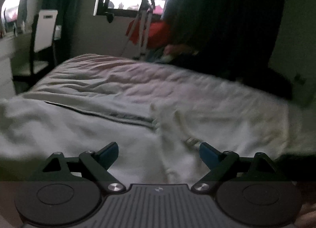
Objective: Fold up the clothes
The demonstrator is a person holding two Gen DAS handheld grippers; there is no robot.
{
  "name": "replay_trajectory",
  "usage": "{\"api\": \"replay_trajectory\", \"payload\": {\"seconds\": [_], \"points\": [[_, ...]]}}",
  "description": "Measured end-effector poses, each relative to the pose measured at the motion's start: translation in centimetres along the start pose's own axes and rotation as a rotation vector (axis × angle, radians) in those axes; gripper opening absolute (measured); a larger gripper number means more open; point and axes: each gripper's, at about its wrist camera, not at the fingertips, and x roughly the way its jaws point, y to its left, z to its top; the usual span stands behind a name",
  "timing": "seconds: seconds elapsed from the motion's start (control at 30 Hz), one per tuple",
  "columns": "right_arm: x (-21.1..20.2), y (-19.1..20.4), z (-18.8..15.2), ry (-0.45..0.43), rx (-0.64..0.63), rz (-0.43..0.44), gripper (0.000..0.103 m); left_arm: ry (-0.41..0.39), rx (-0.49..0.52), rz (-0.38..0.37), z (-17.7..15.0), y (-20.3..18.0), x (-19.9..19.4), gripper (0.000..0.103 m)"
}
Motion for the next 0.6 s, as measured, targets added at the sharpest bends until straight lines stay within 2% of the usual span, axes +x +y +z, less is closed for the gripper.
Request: {"api": "replay_trajectory", "payload": {"seconds": [0.1,0.17,0.2,0.3,0.43,0.5,0.6], "points": [[0.2,0.1,0.3,-0.033,-0.013,0.078,0.039,-0.015,-0.051,-0.113,0.3,0.2,0.1,0.091],[-0.2,0.6,0.3,-0.058,-0.034,0.123,0.021,-0.010,-0.074,-0.197,0.3,0.1,0.8,0.091],[-0.4,0.6,0.4,-0.062,-0.029,0.135,0.018,-0.002,-0.085,-0.228,0.3,0.0,1.3,0.091],[-1.1,0.6,0.5,-0.076,-0.012,0.173,0.017,0.070,-0.139,-0.316,0.0,-0.2,3.5,0.091],[-2.0,0.7,0.6,-0.094,0.010,0.223,0.017,0.215,-0.341,-0.513,-0.8,0.6,6.7,0.091],[-2.4,0.7,0.7,-0.103,0.021,0.248,0.017,0.222,-0.430,-0.570,-1.0,1.1,7.5,0.096],[-2.8,0.6,0.8,-0.111,0.038,0.272,0.017,0.195,-0.541,-0.632,-0.8,1.9,8.6,0.096]]}}
